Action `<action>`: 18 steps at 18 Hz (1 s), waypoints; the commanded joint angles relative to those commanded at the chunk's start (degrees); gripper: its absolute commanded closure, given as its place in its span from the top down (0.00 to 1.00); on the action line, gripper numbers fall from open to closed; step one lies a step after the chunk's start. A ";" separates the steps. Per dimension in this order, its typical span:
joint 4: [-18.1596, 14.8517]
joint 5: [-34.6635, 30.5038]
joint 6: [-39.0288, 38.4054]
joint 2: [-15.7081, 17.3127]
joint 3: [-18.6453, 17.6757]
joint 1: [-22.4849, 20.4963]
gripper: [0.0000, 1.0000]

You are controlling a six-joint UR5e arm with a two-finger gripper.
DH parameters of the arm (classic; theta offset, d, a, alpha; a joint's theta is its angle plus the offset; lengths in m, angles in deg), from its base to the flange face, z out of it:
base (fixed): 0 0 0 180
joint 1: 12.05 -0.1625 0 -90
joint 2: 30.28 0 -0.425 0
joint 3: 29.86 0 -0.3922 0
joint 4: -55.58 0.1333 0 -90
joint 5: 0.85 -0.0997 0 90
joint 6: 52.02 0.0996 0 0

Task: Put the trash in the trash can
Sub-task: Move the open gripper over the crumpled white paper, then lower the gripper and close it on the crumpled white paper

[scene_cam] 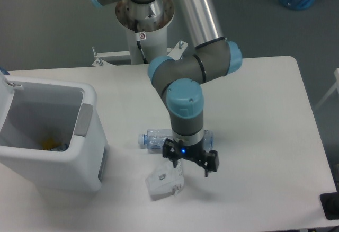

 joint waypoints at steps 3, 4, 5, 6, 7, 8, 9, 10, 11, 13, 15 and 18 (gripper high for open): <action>0.00 1.41 0.09 1.06 -1.50 0.18 1.00; 0.00 1.67 0.09 1.06 -1.68 0.44 1.00; 0.00 1.50 0.09 0.89 -1.77 0.96 1.00; 0.09 1.32 0.00 0.36 -1.77 1.14 1.00; 0.17 1.15 0.00 -0.51 -1.42 1.23 1.00; 0.18 0.45 -0.17 -1.57 -0.72 1.23 1.00; 0.35 -1.04 -0.35 -2.62 0.16 1.23 1.00; 0.35 -2.79 -0.35 -3.59 0.86 1.32 1.00; 0.35 -3.85 -0.26 -4.29 1.22 1.49 1.00; 0.35 -4.21 -0.61 -4.83 1.92 2.02 0.63; 0.35 -4.21 -0.88 -4.92 1.92 2.02 0.19; 0.44 -3.95 -1.23 -5.09 2.45 2.02 0.00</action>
